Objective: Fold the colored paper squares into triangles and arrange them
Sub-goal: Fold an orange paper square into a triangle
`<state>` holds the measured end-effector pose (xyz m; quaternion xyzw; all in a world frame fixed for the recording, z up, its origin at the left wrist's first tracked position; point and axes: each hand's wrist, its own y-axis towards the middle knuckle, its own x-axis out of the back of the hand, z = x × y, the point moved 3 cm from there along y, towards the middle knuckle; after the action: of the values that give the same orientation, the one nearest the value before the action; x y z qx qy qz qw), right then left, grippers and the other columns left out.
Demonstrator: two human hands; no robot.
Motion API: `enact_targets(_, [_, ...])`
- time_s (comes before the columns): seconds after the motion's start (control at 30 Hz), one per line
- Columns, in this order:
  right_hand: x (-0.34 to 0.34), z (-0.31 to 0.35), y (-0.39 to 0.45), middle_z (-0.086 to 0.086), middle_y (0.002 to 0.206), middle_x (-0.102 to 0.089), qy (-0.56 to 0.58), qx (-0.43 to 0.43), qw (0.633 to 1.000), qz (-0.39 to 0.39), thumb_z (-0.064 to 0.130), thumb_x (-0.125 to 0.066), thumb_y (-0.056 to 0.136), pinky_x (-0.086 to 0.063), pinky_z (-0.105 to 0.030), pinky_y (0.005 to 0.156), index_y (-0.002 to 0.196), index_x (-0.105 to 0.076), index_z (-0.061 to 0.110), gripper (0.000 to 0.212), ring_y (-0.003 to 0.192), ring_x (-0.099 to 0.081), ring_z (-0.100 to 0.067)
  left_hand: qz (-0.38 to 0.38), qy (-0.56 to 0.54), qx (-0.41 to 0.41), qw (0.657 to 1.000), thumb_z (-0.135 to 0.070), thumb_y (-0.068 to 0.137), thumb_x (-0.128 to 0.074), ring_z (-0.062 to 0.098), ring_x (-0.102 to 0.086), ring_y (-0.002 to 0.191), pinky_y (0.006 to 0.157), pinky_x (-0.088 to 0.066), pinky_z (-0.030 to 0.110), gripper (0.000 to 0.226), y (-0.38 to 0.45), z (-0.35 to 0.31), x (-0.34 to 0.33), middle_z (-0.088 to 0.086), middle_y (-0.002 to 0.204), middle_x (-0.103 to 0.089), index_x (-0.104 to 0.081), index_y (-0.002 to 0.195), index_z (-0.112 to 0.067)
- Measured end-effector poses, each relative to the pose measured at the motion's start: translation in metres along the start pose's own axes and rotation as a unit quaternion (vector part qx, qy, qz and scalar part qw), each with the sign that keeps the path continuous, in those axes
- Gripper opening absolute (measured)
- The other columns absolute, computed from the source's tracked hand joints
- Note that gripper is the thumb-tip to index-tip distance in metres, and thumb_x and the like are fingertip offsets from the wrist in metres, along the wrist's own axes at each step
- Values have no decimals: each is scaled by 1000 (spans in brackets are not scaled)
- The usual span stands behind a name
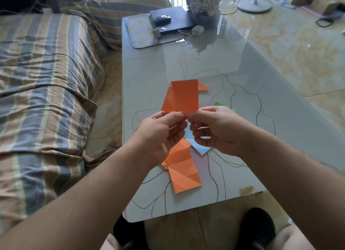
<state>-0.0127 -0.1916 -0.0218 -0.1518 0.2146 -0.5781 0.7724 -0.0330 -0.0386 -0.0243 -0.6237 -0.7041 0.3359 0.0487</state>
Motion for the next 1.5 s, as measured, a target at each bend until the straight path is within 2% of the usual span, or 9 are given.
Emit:
enact_targets(0.17, [0, 2, 0, -6, 68, -57, 18, 5, 1000, -23, 15, -74, 90, -49, -31, 65, 68, -65, 15, 24, 56, -53, -16, -14, -16, -3, 1000, -14, 96, -69, 13, -70, 65, 63, -59, 25, 3, -1, -2, 2, 6, 80, -75, -69, 96, -11])
enact_targets(0.5, [1, 2, 0, -4, 66, -55, 64, -20, 998, -14, 19, -75, 92, -49, -30, 63, 66, -70, 17, 27, 59, -52, -17, -31, 4, -1, 1000, -27, 102, -57, 16, -69, 74, 67, -60, 29, 22, 0, -4, 4, 4, 88, -75, -72, 99, -11])
enact_targets(0.57, [2, 2, -1, -3, 68, -56, 67, -27, 997, -11, 22, -73, 94, -49, -31, 65, 71, -70, 16, 24, 60, -53, -18, -25, 19, -2, 999, -27, 101, -54, 17, -69, 75, 69, -58, 30, 25, -1, -5, 5, 3, 88, -75, -73, 98, -11])
enact_targets(0.7, [4, 5, -3, -4, 72, -63, 73, -32, 996, -27, 30, -69, 97, -50, -32, 65, 86, -67, 17, 17, 59, -56, -19, -25, 100, -49, 993, -24, 99, -55, 19, -67, 77, 77, -56, 35, 24, -4, -9, 5, 4, 82, -74, -74, 93, -10])
enact_targets(0.93, [4, 3, -4, -5, 71, -62, 97, -59, 993, -25, 26, -64, 97, -49, -34, 68, 76, -63, 15, 24, 59, -55, -20, -41, 165, -132, 977, -21, 101, -56, 20, -69, 77, 76, -59, 39, 24, -8, -17, 10, 8, 83, -75, -74, 90, -9])
enact_targets(1.07, [2, 3, -5, -7, 71, -62, 100, -64, 993, -23, 24, -64, 96, -49, -34, 67, 76, -62, 13, 22, 57, -56, -21, -64, 168, -142, 973, -17, 99, -61, 19, -69, 75, 76, -60, 40, 18, -8, -19, 12, 4, 77, -73, -70, 84, -12])
enact_targets(1.33, [-2, 0, -7, -8, 78, -64, 41, -44, 998, 7, 20, -68, 94, -50, -34, 67, 89, -64, 14, 9, 61, -60, -20, -68, 131, -143, 979, -15, 99, -62, 20, -67, 73, 71, -60, 39, 17, -6, -18, 13, 5, 78, -67, -65, 83, -13])
enact_targets(1.43, [-2, -3, -7, -11, 82, -67, 1, -37, 999, 14, 21, -70, 93, -51, -36, 69, 93, -64, 12, 12, 61, -62, -21, -71, 117, -139, 981, -15, 100, -61, 22, -69, 73, 70, -60, 40, 17, -5, -17, 12, 5, 77, -68, -64, 83, -14])
enact_targets(1.5, [-2, -4, -8, -12, 90, -72, -78, -35, 996, 34, 25, -73, 92, -52, -38, 72, 101, -67, 7, 21, 66, -64, -22, -69, 117, -143, 980, -15, 101, -59, 24, -72, 74, 69, -61, 41, 16, -4, -16, 12, 6, 78, -71, -60, 86, -13])
